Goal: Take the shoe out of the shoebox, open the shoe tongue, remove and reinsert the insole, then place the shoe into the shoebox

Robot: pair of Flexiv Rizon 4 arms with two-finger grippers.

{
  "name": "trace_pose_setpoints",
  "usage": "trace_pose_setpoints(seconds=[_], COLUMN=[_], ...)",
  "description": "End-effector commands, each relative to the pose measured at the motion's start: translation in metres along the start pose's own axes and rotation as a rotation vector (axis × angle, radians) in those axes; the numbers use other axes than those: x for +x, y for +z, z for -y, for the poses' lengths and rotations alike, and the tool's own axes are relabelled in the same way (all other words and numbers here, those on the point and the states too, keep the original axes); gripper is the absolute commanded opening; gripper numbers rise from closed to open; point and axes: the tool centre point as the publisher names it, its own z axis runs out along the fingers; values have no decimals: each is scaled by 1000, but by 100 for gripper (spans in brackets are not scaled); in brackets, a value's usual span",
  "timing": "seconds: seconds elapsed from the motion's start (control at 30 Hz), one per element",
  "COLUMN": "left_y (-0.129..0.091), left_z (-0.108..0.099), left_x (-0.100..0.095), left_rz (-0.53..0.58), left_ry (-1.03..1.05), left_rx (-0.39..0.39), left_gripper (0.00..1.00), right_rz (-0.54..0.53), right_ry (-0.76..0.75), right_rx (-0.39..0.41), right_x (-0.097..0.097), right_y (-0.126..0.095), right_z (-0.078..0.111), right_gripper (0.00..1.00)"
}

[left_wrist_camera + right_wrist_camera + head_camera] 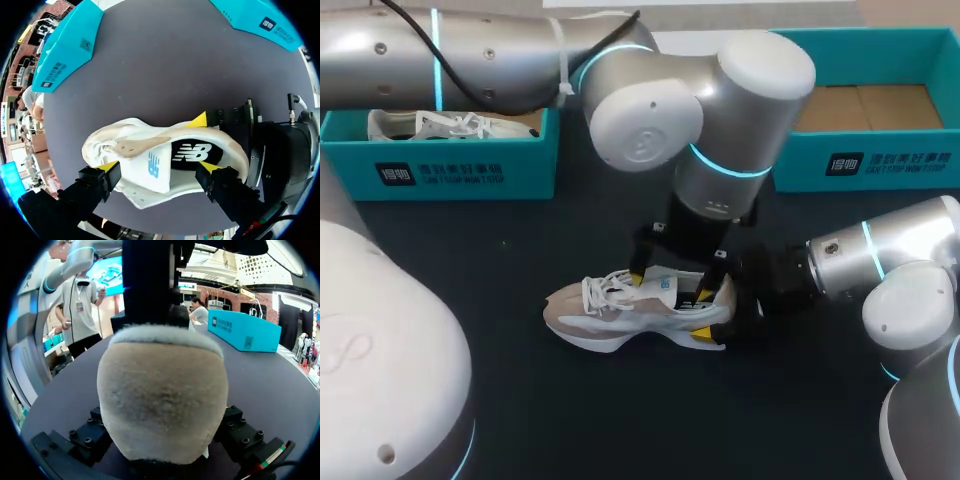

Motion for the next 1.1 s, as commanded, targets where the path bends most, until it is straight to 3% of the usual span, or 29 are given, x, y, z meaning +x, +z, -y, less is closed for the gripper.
trace_pose_setpoints(seconds=[0.03, 0.3, 0.53, 0.57, 0.67, 0.93, 1.03, 1.1], left_y=[9, 17, 9, 7, 4, -6, -9, -12], left_z=[3, -2, -12, -13, -17, -21, -22, -24], left_x=[5, -12, -34, -37, -48, -62, -62, -63], left_rz=[36, 101, 117, 120, 136, 121, 105, 90], left_ry=[-10, -53, -117, -123, -153, -187, -186, -187], left_rx=[-14, -32, -30, -33, -34, -20, -13, -6], left_gripper=[100, 100, 100, 84, 50, 28, 4, 0], right_rz=[1, 1, 1, 1, 1, 1, 1, 1], right_ry=[1, 1, 1, 1, 1, 1, 1, 1], right_rx=[6, 6, 6, 6, 6, 6, 6, 6], right_x=[-2, -2, -2, -2, -2, -2, -2, -2], right_y=[4, 4, 4, 4, 4, 4, 4, 4], right_z=[1, 1, 1, 1, 1, 1, 1, 1], right_gripper=[0, 0, 0, 0, 0, 0, 0, 0])
